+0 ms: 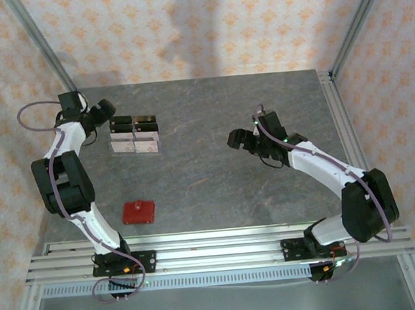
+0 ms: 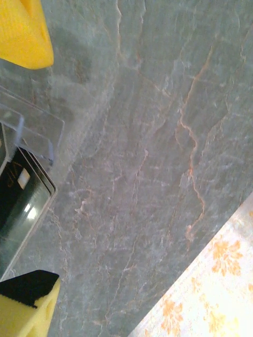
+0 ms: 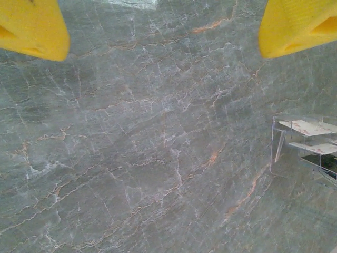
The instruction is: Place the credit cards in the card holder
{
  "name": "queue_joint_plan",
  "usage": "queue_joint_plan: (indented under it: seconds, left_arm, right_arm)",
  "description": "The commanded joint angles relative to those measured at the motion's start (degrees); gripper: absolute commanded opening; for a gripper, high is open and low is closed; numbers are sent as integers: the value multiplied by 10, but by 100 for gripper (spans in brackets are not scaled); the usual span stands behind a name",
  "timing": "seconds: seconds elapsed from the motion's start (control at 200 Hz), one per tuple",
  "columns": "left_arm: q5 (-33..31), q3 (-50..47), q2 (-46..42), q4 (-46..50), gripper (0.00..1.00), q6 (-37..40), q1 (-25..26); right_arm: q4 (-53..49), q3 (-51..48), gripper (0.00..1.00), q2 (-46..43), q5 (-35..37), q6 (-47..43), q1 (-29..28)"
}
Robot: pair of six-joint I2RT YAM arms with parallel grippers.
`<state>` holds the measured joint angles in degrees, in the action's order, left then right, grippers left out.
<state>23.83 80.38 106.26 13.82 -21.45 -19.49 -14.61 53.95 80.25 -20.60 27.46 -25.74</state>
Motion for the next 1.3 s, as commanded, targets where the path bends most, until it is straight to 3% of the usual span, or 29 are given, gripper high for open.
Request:
queue_joint_plan:
  seconds: [0.0,0.48,0.906,1.296]
  left_arm:
    - [24,10,19,-35,100,-23,2]
    - [29,16,66,-71,100,-30,58]
    - [26,-58,1,-103,100,-46,107]
    - [4,-109,-40,-114,100,-58,173]
  right_arm:
    - [-5,27,92,11,6,1,-2]
    - [-28,42,92,19,18,-15,-2]
    - [-35,46,92,24,35,-20,-2]
    - [-62,172,80,168,22,-32,-36]
